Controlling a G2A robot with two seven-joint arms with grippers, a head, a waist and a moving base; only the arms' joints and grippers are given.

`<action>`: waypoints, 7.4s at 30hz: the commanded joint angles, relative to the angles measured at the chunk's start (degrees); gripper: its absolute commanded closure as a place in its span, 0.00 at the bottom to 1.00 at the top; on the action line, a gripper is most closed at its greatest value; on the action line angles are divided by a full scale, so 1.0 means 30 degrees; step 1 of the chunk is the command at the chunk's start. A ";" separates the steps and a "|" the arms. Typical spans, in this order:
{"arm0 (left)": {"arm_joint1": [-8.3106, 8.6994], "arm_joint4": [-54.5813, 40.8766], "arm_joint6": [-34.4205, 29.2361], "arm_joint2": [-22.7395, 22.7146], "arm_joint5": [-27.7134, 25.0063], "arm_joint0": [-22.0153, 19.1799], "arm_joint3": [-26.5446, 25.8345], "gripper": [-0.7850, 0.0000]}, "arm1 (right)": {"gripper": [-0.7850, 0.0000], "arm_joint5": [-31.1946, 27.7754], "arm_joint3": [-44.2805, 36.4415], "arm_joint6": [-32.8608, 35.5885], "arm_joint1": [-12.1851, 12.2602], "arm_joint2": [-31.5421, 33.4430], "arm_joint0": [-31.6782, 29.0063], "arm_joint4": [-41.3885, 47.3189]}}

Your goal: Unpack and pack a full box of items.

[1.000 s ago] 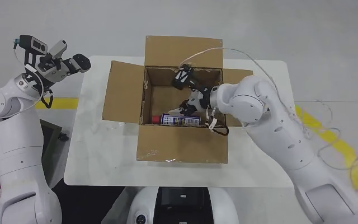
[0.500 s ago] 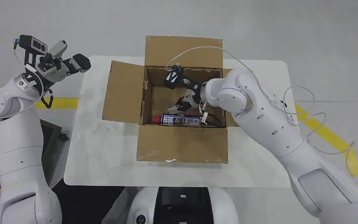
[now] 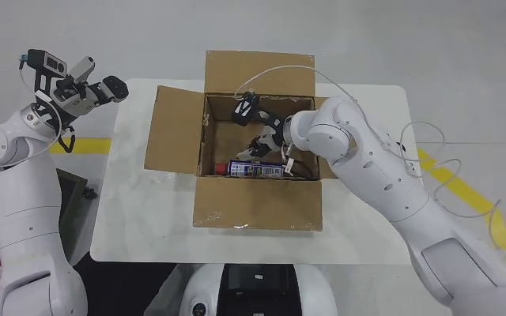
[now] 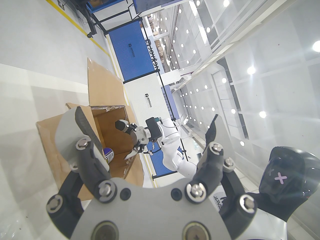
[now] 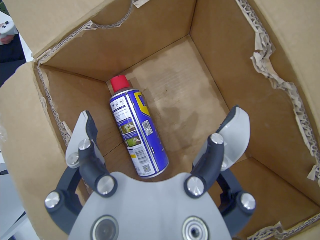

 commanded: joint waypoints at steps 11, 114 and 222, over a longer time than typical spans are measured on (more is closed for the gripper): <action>0.0000 0.0000 0.0000 0.0000 0.0000 0.0000 0.0000 0.00 | 0.00 -0.1561 0.1708 -0.0606 -0.0523 -0.0868 0.0981 -0.0668; 0.0000 0.0000 0.0000 0.0000 0.0000 0.0000 0.0000 0.00 | 1.00 -0.1400 1.3439 0.2863 -0.7264 -0.5548 0.4924 0.0111; 0.0000 0.0000 0.0000 0.0000 0.0000 0.0000 0.0000 0.00 | 1.00 -0.4755 -0.3897 -0.2133 -0.1858 0.7490 -0.4948 -0.5318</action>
